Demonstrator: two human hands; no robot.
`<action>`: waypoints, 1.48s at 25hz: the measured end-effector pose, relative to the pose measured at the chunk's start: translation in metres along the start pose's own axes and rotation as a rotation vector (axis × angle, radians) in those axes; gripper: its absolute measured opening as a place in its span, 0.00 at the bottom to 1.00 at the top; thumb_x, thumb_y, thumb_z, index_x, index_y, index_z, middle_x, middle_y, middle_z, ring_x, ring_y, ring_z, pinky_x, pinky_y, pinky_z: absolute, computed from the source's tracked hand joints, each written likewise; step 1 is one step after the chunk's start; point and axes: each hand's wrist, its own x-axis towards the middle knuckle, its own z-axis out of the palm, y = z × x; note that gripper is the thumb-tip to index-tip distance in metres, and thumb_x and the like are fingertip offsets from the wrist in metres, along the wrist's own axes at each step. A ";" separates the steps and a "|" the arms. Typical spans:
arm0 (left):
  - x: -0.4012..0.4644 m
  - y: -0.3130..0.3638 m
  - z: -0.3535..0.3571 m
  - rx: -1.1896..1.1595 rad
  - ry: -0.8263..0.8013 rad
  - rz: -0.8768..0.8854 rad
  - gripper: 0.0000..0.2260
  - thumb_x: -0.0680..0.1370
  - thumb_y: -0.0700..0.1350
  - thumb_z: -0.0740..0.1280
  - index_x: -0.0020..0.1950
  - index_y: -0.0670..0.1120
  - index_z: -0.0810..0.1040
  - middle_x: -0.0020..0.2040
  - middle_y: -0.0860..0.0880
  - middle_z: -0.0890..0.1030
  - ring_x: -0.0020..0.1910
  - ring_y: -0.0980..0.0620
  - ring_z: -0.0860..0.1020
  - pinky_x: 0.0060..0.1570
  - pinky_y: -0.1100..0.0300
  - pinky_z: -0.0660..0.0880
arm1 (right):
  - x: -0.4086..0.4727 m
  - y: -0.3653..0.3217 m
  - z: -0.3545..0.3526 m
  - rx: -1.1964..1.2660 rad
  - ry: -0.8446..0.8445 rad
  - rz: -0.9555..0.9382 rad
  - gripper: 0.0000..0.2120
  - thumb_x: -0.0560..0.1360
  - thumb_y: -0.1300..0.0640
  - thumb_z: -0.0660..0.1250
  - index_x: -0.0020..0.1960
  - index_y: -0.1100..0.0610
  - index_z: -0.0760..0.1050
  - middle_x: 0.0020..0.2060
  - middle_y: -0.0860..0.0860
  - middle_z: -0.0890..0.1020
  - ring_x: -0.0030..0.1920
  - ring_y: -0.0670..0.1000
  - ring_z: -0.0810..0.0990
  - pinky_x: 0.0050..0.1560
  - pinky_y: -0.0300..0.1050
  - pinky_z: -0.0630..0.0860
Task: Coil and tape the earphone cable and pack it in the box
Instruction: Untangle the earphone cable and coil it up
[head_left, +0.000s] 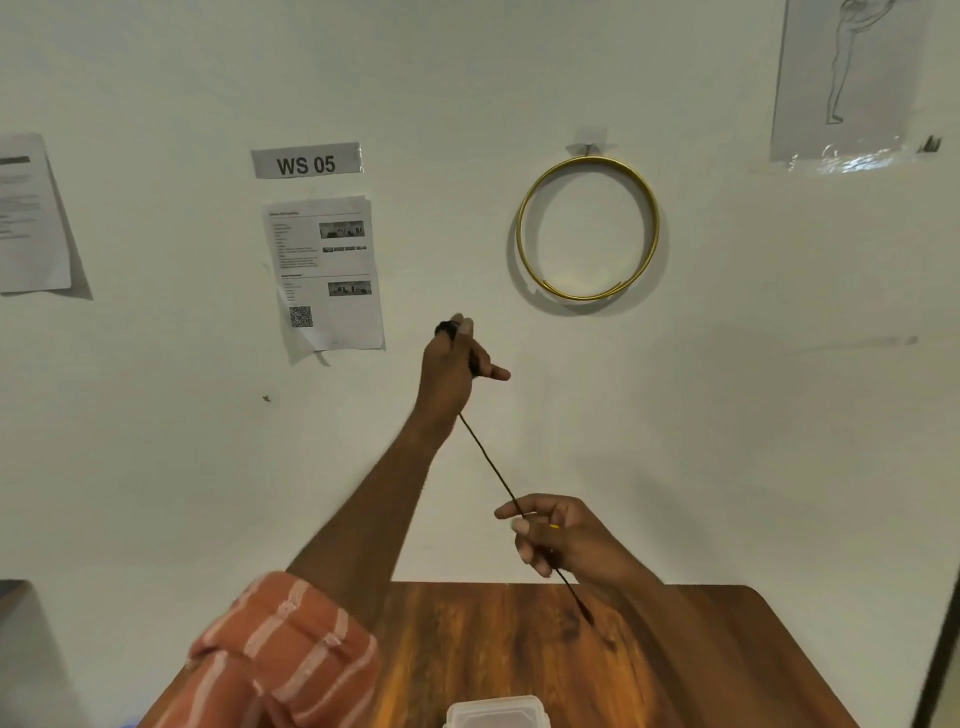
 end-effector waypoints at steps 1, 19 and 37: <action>0.006 -0.003 -0.010 0.156 0.011 0.025 0.12 0.85 0.46 0.55 0.48 0.42 0.73 0.27 0.44 0.73 0.30 0.53 0.83 0.48 0.66 0.78 | -0.007 -0.001 -0.001 0.019 -0.020 0.005 0.10 0.79 0.58 0.66 0.57 0.58 0.81 0.33 0.57 0.80 0.22 0.47 0.69 0.26 0.38 0.66; -0.126 -0.047 0.015 -0.419 -0.606 -0.425 0.31 0.82 0.59 0.47 0.67 0.38 0.76 0.21 0.52 0.64 0.18 0.58 0.58 0.22 0.64 0.65 | 0.042 -0.054 -0.052 -0.111 0.370 -0.140 0.09 0.79 0.59 0.64 0.45 0.56 0.82 0.35 0.55 0.76 0.24 0.48 0.64 0.27 0.41 0.59; -0.102 -0.075 -0.010 0.251 -0.604 -0.409 0.26 0.83 0.59 0.50 0.66 0.44 0.76 0.26 0.49 0.68 0.23 0.54 0.65 0.27 0.60 0.69 | -0.011 -0.073 -0.040 -0.557 0.143 -0.203 0.12 0.80 0.57 0.63 0.47 0.62 0.83 0.23 0.40 0.74 0.26 0.40 0.68 0.30 0.31 0.64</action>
